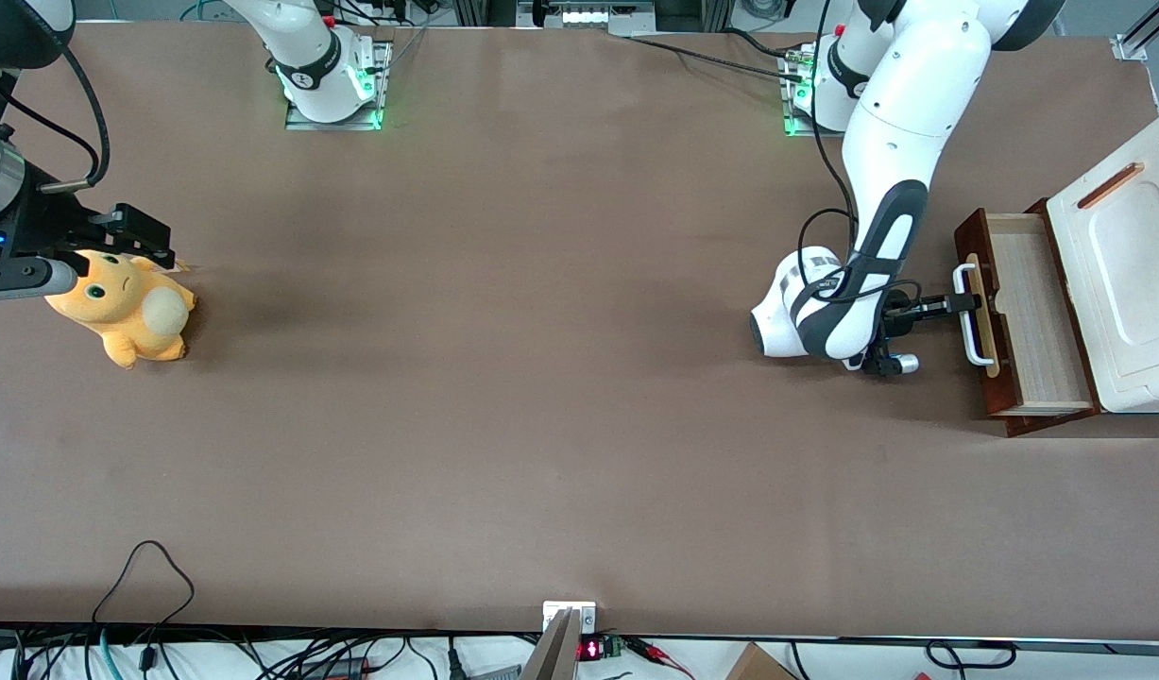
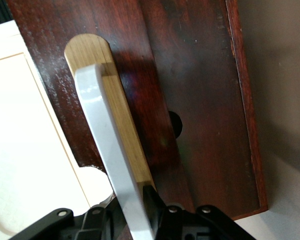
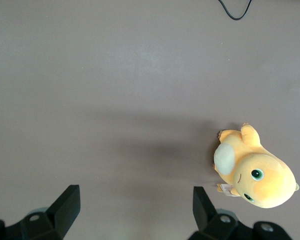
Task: Open lower drawer with left arm only
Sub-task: 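Keep pulling the drawer outward with the left gripper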
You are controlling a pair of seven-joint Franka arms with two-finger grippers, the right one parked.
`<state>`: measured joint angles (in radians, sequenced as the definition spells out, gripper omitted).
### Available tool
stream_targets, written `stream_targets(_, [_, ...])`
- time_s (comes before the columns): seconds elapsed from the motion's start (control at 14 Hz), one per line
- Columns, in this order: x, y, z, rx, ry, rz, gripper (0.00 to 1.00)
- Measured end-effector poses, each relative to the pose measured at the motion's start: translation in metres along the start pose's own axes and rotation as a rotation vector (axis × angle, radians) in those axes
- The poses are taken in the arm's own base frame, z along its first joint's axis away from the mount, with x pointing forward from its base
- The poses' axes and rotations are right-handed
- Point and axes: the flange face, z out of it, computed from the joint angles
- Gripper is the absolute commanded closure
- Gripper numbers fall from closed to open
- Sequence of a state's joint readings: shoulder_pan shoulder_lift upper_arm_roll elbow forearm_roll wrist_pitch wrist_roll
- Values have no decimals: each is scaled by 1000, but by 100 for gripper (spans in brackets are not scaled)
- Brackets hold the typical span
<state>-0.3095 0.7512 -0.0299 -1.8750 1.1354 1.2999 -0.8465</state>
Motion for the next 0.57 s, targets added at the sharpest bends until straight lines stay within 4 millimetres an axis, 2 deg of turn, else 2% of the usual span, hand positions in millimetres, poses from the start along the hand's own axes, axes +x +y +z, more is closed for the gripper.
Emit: stream_targets(0.57, [-2,1,-5,2,4,0,82])
